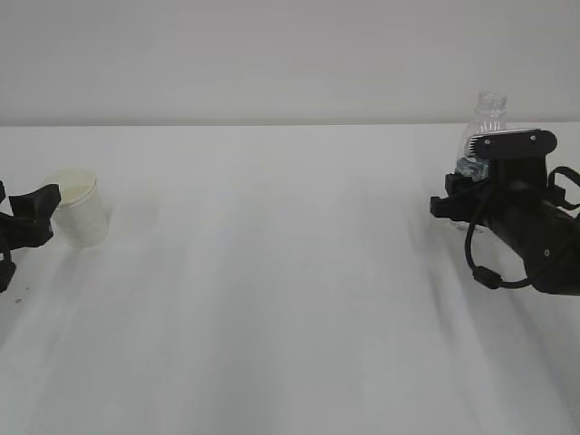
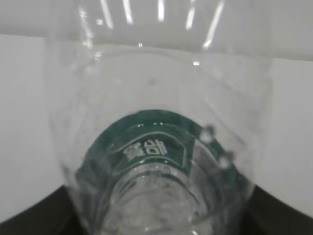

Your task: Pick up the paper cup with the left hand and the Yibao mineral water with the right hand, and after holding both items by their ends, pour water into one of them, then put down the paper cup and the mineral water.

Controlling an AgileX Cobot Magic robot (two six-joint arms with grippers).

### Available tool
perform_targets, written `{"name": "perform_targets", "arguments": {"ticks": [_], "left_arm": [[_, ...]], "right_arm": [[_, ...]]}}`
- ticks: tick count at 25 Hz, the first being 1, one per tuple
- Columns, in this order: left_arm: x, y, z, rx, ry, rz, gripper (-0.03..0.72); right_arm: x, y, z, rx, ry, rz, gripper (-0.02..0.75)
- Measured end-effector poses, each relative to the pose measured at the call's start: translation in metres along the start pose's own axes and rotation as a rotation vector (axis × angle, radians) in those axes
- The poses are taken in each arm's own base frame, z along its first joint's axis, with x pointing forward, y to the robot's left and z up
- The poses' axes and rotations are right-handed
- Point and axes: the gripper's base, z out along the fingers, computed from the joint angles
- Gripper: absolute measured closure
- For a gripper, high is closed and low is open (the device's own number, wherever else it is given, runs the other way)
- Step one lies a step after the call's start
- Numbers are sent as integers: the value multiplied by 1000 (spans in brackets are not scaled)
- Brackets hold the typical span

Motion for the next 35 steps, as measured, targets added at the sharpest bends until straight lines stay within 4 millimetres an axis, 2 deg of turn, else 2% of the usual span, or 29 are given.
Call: {"name": "perform_targets", "arguments": {"ticks": [7,18,24,35], "left_arm": [[0,0,0,0,0,0,149],[0,0,0,0,0,0,149],[0,0,0,0,0,0,149],[0,0,0,0,0,0,151]], "right_arm": [[10,2,5,-3,-27,2,294],[3,3,6,-14,-142,13,294],[17,6,10,-32,-157,17,294],[26,7,13,-35,-148,16,294]]}}
